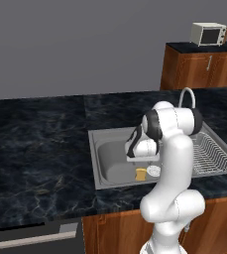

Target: Pick up the sponge and sponge from the sink, and place them back in the cabinet, and close the cabinet doors.

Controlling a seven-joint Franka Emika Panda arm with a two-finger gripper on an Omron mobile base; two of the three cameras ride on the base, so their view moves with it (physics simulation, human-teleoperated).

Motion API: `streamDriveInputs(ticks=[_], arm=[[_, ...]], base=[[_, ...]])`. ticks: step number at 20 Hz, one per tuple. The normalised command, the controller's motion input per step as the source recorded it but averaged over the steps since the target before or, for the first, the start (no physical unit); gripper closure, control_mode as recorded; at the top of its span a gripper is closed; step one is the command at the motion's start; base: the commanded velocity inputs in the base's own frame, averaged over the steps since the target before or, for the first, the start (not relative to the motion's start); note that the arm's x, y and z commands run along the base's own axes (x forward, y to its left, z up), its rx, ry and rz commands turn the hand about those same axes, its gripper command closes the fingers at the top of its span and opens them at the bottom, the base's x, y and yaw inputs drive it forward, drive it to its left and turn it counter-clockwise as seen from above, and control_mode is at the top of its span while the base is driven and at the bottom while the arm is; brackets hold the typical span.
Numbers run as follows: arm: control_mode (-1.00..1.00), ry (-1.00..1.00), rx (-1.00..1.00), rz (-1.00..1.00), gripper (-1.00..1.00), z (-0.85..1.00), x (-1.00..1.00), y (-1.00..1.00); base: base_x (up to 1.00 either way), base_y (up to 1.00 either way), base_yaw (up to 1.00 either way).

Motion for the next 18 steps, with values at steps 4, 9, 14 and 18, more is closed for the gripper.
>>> streamDriveInputs(ticks=[4, 9, 14, 18], arm=[[-1.0, 0.0, 0.0, 0.0, -1.0, -0.15, 0.0, 0.0], [-1.0, 0.0, 0.0, 0.0, -1.0, -0.14, 0.0, 0.0], [-1.0, 0.0, 0.0, 0.0, -1.0, -0.11, 0.0, 0.0], [-1.0, 0.0, 0.0, 0.0, -1.0, -0.09, 0.0, 0.0]], base=[[0.0, 0.0, 0.0], [0.0, 0.0, 0.0], [0.0, 0.0, 0.0], [0.0, 0.0, 0.0]])
